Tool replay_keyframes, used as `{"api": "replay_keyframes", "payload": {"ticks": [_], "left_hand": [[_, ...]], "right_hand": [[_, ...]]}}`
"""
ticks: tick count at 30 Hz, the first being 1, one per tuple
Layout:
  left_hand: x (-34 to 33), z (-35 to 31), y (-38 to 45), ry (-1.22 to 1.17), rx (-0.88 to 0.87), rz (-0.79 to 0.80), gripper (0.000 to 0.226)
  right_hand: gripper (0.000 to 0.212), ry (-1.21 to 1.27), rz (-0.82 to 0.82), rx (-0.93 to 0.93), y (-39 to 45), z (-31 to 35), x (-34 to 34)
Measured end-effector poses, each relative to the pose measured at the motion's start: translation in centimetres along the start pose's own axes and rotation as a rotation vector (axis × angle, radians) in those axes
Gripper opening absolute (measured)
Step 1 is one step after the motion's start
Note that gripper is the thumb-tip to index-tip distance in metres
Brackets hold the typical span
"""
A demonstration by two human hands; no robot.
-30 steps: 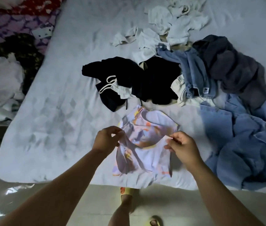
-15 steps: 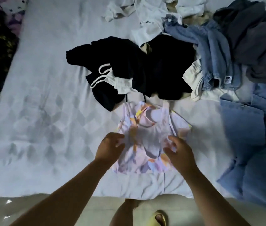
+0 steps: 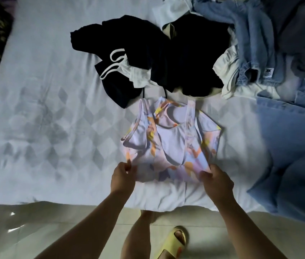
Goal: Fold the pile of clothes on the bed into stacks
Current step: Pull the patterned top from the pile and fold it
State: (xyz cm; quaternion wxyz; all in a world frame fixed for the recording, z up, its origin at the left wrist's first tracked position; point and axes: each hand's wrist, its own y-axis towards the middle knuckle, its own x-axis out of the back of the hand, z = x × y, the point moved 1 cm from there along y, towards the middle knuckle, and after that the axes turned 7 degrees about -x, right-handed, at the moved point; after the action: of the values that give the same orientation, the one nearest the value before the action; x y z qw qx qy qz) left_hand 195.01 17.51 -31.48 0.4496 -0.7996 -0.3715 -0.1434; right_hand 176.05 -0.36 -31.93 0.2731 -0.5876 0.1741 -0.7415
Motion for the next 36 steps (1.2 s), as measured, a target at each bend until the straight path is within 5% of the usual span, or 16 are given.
{"api": "replay_keyframes", "payload": {"ticks": [4, 9, 14, 19, 23, 25, 36], "left_hand": [[0.1, 0.2, -0.3, -0.108, -0.005, -0.005, 0.017], [1.9, 1.1, -1.0, 0.112, -0.115, -0.158, 0.019], [1.5, 1.8, -1.1, 0.287, -0.314, -0.240, 0.023], [0.4, 1.1, 0.6, 0.507, -0.634, -0.141, 0.061], [-0.1, -0.2, 2.3, 0.699, -0.616, 0.113, 0.056], [0.5, -0.7, 2.8, 0.630, -0.641, 0.145, 0.052], [7.4, -0.1, 4.1, 0.172, -0.444, -0.118, 0.048]], "right_hand": [[0.027, -0.038, -0.119, 0.066, -0.5, -0.8, 0.4], [0.015, -0.139, -0.046, 0.030, -1.3, -1.7, 0.9], [0.059, 0.215, -0.014, -0.065, -1.3, -1.1, -0.5], [0.072, 0.474, 0.066, -0.199, 0.0, 0.4, -0.9], [0.065, 0.687, 0.179, -0.283, 2.1, 1.0, -1.6], [0.052, 0.756, 0.255, -0.227, 2.1, 2.0, -1.3], [0.087, 0.483, 0.388, 0.304, -3.9, 17.1, -0.1]]}}
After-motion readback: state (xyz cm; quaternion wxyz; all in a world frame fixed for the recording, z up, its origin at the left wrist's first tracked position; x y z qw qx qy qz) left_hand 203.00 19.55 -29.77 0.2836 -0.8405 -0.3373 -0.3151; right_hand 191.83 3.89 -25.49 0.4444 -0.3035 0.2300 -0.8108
